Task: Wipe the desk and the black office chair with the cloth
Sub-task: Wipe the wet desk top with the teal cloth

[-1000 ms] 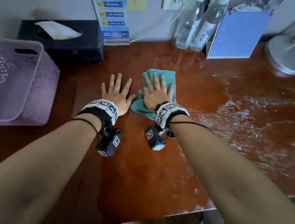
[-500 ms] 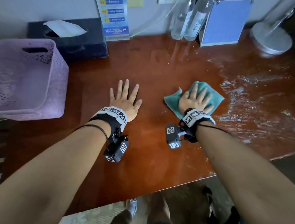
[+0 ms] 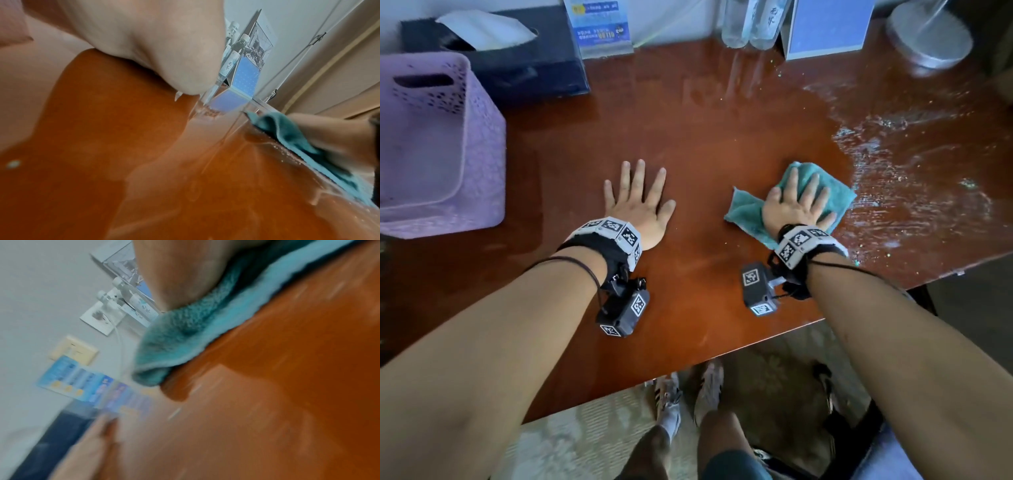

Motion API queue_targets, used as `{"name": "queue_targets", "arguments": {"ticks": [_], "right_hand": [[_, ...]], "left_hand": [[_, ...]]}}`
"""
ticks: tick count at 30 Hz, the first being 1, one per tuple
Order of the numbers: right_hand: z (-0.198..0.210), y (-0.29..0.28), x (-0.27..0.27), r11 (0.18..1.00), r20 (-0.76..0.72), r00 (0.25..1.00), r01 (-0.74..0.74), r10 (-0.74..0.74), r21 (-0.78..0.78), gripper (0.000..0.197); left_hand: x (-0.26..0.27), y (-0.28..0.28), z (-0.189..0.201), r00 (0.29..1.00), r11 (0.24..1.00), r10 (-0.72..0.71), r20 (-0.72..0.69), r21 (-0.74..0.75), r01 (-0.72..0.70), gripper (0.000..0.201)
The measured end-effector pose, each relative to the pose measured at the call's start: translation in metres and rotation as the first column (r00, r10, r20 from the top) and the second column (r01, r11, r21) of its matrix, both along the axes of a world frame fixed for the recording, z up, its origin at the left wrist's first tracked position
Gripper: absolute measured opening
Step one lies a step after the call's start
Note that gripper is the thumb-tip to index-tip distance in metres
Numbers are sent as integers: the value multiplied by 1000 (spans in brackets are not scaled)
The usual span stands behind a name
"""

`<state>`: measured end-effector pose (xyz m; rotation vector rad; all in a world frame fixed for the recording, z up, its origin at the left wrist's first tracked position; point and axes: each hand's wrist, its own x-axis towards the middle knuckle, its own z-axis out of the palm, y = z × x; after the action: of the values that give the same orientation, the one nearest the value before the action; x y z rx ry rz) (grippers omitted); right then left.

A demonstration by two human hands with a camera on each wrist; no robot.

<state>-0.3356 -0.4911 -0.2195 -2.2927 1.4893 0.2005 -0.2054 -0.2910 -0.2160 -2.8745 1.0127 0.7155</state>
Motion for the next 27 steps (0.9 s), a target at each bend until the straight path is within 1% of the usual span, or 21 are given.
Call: {"name": "queue_targets", "arguments": {"ticks": [1, 2, 4, 6, 7, 8, 9, 11, 13, 15, 17, 18, 19, 20, 21, 22, 23, 24, 25, 26, 27], "right_hand": [[-1, 23, 12, 996, 3, 996, -91, 91, -6, 57], [-3, 50, 23, 973, 8, 973, -229, 229, -20, 56], [-2, 101, 38, 857, 26, 857, -515, 515, -9, 54], [0, 117, 35, 772, 53, 773, -634, 632, 46, 53], [0, 107, 28, 760, 58, 762, -648, 645, 48, 52], [0, 92, 16, 775, 47, 775, -631, 630, 24, 52], [-2, 74, 0, 815, 31, 815, -579, 579, -4, 53], [-4, 35, -44, 927, 19, 928, -371, 372, -48, 53], [-4, 4, -86, 991, 36, 992, -119, 121, -61, 54], [-2, -5, -106, 995, 45, 995, 89, -87, -46, 55], [-2, 14, -97, 985, 59, 985, 168, -165, -41, 55], [-3, 31, -87, 992, 60, 992, 112, -109, -55, 55], [-5, 51, -77, 998, 59, 998, -17, 21, -68, 55], [-6, 74, -70, 978, 55, 979, -194, 198, -74, 55], [-5, 95, -66, 927, 53, 927, -368, 372, -76, 55], [-2, 110, -67, 868, 59, 867, -492, 496, -65, 54], [-2, 117, -71, 824, 59, 822, -563, 566, -59, 53], [-3, 114, -79, 804, 58, 802, -591, 594, -65, 53], [-3, 104, -89, 814, 45, 814, -574, 579, -87, 53], [-5, 89, -101, 851, 19, 856, -511, 516, -123, 54], [-6, 72, -115, 902, -2, 915, -399, 404, -162, 54]], "left_hand": [[-2, 2, 0, 1000, 1000, 0, 1, 2, 0, 59], [-4, 4, 0, 1000, 1000, 0, 2, -1, 0, 59], [-9, 8, -1, 1000, 1000, -3, 31, -14, 3, 58], [-15, 13, -1, 998, 1000, 5, 61, -21, -3, 57], [-19, 15, -1, 998, 1000, 21, 64, -19, -20, 57], [-23, 16, -1, 997, 999, 43, 59, -14, -42, 58], [-28, 17, 1, 997, 998, 58, 47, -6, -58, 60], [-41, 15, 3, 998, 999, 49, 30, 17, -49, 64], [-57, 13, 3, 999, 1000, 12, 42, 28, -13, 68], [-76, 10, 3, 999, 1000, -19, 28, 16, 19, 69], [-92, 10, 4, 1000, 1000, -18, -9, -11, 18, 67], [-95, 12, 5, 1000, 1000, -1, -22, -21, 1, 66], [-95, 15, 6, 999, 999, 23, -27, -28, -24, 65], [-96, 23, 8, 998, 998, 55, -24, -26, -56, 64], [-95, 31, 9, 996, 996, 88, -13, -20, -88, 64], [-92, 41, 10, 993, 993, 115, 6, -7, -115, 64], [-88, 50, 11, 991, 991, 133, 22, 14, -134, 64], [-85, 59, 12, 988, 988, 150, 28, 35, -151, 65], [-84, 67, 12, 985, 984, 168, 26, 49, -169, 65], [-83, 74, 13, 983, 982, 182, 23, 55, -183, 65], [-84, 79, 14, 982, 980, 189, 21, 56, -189, 65]]}}
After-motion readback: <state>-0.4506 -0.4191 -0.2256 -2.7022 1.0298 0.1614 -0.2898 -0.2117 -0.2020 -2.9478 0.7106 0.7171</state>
